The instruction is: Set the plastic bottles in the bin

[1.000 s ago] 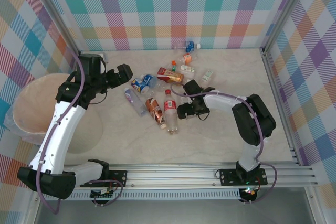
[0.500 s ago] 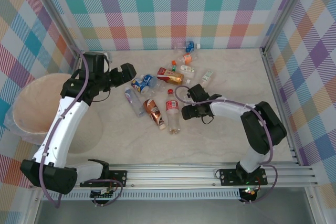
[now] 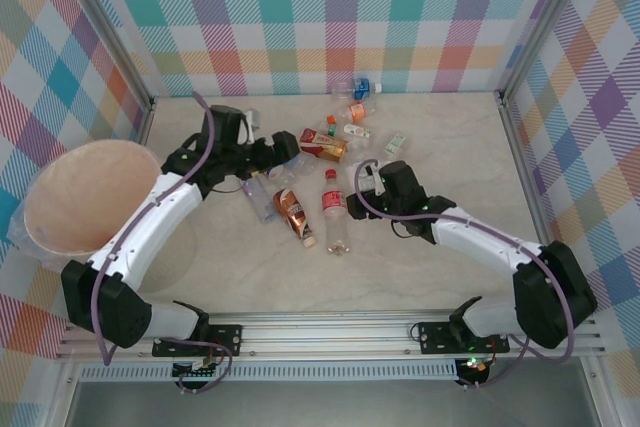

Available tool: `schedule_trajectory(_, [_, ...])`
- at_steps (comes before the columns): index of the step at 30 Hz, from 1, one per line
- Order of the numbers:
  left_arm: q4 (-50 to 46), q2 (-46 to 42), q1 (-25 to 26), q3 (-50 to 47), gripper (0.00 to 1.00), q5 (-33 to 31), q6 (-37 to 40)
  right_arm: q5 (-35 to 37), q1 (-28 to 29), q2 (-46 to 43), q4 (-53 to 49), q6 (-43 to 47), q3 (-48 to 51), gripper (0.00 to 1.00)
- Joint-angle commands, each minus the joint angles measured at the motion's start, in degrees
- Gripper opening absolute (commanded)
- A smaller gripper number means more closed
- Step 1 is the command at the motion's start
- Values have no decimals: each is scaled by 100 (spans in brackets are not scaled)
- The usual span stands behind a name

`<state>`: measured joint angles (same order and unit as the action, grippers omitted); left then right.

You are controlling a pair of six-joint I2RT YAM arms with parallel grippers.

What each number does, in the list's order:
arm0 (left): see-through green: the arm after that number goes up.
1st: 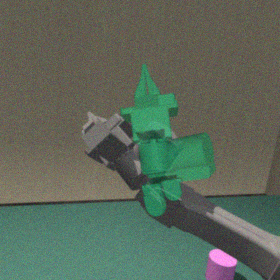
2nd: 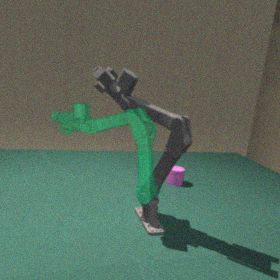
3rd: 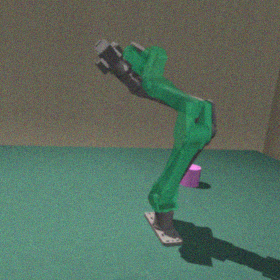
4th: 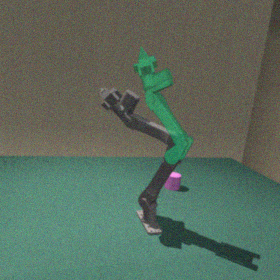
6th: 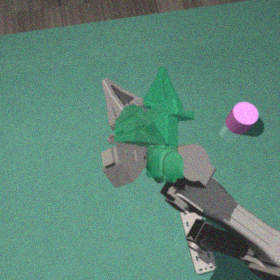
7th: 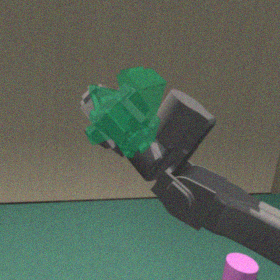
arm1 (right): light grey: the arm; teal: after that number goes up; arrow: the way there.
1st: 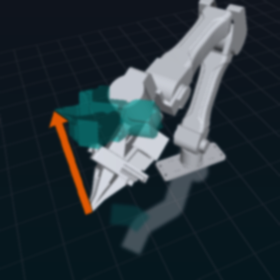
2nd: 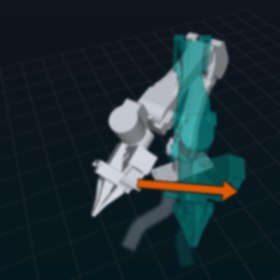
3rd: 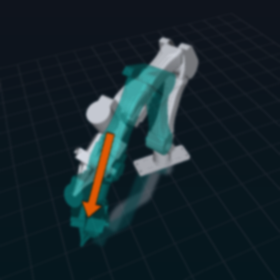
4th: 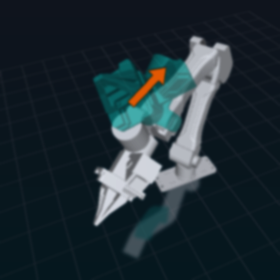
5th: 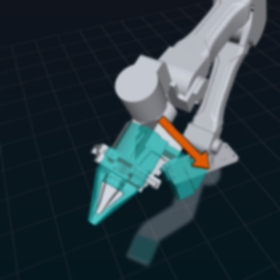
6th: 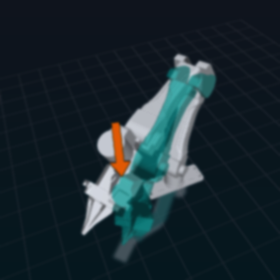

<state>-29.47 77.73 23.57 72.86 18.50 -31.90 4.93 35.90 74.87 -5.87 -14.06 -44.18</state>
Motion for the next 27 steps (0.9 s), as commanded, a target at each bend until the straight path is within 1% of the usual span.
schedule_trajectory(1, [784, 191, 416, 19, 100, 361, -75, -546, 83, -294, 651, 57, 107, 62])
schedule_trajectory(5, [827, 739, 826, 401, 100, 413, -85, -843, 176, -327, 872, 8, 101, 61])
schedule_trajectory(7, [868, 922, 1005, 565, 100, 343, -80, -1001, 198, -315, 990, -40, 96, 61])
schedule_trajectory(10, [923, 1158, 1157, 779, 100, 244, -78, -1170, 216, -253, 1061, -118, 23, 61])
schedule_trajectory(14, [904, 1397, 1206, 935, 100, 242, -149, -1318, 220, -222, 1254, -225, 7, 61])
schedule_trajectory(18, [1039, 1455, 1236, 929, 100, 325, -172, -1525, 222, -185, 1340, -308, -77, 61])
schedule_trajectory(20, [1055, 1463, 1244, 933, 97, 399, -132, -1551, 224, -175, 1369, -364, -99, 62])
schedule_trajectory(24, [796, 1431, 1246, 967, 92, 185, -80, -1605, 224, -172, 1461, -510, -127, 63])
schedule_trajectory(27, [790, 1422, 1253, 929, 89, 249, -39, -1676, 224, -170, 1527, -587, -168, 63])
